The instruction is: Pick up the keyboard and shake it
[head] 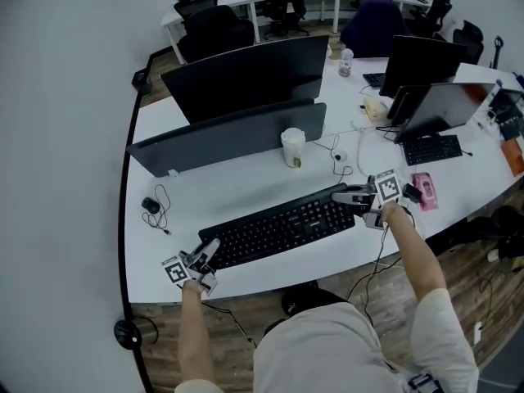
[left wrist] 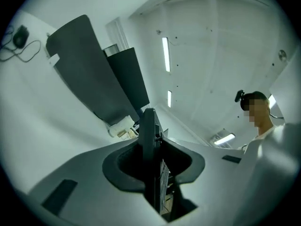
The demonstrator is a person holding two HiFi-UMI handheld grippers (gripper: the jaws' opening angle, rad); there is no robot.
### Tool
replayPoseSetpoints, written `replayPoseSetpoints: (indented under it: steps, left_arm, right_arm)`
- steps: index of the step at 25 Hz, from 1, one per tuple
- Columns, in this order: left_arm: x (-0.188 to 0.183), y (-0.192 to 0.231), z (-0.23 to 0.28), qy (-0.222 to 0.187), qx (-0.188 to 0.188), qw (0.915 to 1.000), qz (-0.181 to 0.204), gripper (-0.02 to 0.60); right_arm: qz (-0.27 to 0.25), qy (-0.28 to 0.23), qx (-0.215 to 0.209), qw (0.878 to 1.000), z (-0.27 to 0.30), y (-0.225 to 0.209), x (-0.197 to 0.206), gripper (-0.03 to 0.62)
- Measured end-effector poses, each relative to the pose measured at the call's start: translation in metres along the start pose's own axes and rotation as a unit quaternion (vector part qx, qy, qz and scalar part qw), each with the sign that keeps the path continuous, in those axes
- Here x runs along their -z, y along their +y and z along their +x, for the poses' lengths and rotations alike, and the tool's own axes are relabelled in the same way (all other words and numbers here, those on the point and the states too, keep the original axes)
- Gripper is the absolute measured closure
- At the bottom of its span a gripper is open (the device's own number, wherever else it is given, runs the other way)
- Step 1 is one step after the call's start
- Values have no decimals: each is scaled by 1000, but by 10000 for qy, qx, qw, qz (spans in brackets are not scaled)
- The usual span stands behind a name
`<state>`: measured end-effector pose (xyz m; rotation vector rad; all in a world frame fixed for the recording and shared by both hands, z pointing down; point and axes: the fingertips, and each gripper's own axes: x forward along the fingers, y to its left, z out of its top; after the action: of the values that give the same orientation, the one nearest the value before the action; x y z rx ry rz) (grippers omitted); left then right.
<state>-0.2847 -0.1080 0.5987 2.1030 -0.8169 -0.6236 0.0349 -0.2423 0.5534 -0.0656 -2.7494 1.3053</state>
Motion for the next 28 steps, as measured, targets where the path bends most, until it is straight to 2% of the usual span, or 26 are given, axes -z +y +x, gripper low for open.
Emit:
replayPoseSetpoints:
  steps: [3,5,8,12,16,18,23,26,27,28]
  left_arm:
    - [8,15,14,-28,-254,9979,-602,462]
    - [17,25,18,-18,-469,9953,-846,462]
    - [28,37,19,51,-697,9933,-923,462]
    - [39,47,21,143,-865,9900,-1105,459]
    - [52,56,23,285,-1002,9869,-1232,459]
    - [56,61,23,350,-1099,9852,-1269,459]
    - [61,72,30,508,-1130,9842,-1264,459]
    - [62,71,34,466,-980,9834,-1453,458]
    - [61,70,35,428,-891,9832,-1537,383]
    - [61,70,36,415,-843,9830,-1578,362]
  right_arm:
    - [668,-316,291,9968,-7,-30,1,465]
    - [991,-516,475,9926,-12,-49,8,464]
    - [1172,-631,753,9882,-20,-71,22,457]
    - [1240,-640,889,9862,-25,-84,34,454]
    - [1612,-606,1417,9748,-41,-104,55,447]
    - [1684,-630,1366,9742,-42,-107,59,445]
    - [1651,-688,1353,9745,-44,-110,65,419]
    - [1683,-676,1466,9724,-47,-116,71,398]
    - [1716,-670,1486,9716,-48,-118,72,389]
    - [1734,-673,1477,9714,-48,-120,74,379]
